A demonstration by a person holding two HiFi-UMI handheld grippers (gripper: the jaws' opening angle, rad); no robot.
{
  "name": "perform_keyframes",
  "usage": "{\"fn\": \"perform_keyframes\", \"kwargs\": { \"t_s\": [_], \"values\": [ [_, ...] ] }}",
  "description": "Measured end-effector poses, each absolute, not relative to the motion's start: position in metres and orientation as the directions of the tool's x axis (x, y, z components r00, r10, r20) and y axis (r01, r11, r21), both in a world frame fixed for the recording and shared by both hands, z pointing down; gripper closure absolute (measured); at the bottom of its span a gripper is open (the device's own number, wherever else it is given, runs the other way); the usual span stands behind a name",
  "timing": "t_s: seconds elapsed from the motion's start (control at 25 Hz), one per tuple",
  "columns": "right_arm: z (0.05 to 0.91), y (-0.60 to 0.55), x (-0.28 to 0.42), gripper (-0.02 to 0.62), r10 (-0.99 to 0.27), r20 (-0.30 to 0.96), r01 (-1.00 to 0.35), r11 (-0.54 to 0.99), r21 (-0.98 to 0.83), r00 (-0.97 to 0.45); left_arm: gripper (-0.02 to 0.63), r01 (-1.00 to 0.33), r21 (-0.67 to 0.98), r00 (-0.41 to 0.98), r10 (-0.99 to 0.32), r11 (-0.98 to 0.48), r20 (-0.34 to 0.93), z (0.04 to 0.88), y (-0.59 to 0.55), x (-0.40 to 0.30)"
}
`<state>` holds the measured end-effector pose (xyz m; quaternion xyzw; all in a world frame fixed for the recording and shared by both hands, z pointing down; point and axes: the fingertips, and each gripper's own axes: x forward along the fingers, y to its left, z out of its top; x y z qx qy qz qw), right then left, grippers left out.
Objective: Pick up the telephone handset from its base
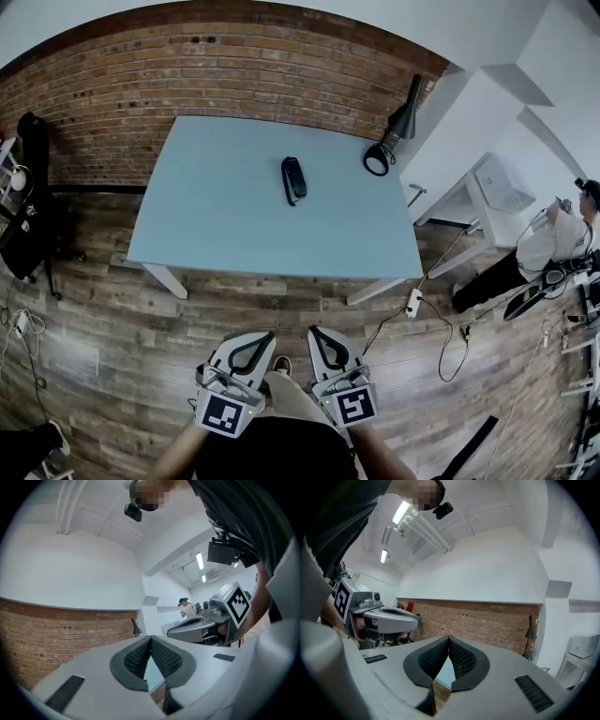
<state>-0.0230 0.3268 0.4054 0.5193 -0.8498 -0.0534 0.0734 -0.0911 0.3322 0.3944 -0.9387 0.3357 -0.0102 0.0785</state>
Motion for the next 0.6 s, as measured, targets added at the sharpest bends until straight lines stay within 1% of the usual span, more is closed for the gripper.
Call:
{"fn": "perform_keyframes", "kwargs": {
  "t_s": [0.08,0.2,0.28,0.4,0.6],
  "values": [
    [0.408,0.318,-0.017,0.599,-0.895,0.068,-0.879,0.446,0.171,-0.441,0.580,-0.634,-0.140,0.771,-0.637,-0.761,-0.031,0.397,0.327,-0.091],
    [0.412,0.299,-0.006,0.599,-0.892,0.075,-0.879,0.451,0.155,-0.445,0.580,-0.645,-0.161,0.761,-0.647,-0.747,-0.047,0.394,0.314,-0.088],
    [0.409,0.280,0.000,0.599,-0.888,0.045,-0.878,0.460,0.134,-0.458,0.580,-0.663,-0.173,0.744,-0.667,-0.728,-0.047,0.393,0.298,-0.086],
    [0.397,0.250,0.005,0.599,-0.878,-0.039,-0.875,0.472,0.109,-0.478,0.580,-0.694,-0.133,0.715,-0.699,-0.707,-0.018,0.398,0.274,-0.084],
    [0.397,0.213,0.014,0.600,-0.860,-0.044,-0.855,0.498,0.143,-0.508,0.580,-0.721,-0.058,0.684,-0.722,-0.691,0.100,0.420,0.237,-0.072]
  ]
}}
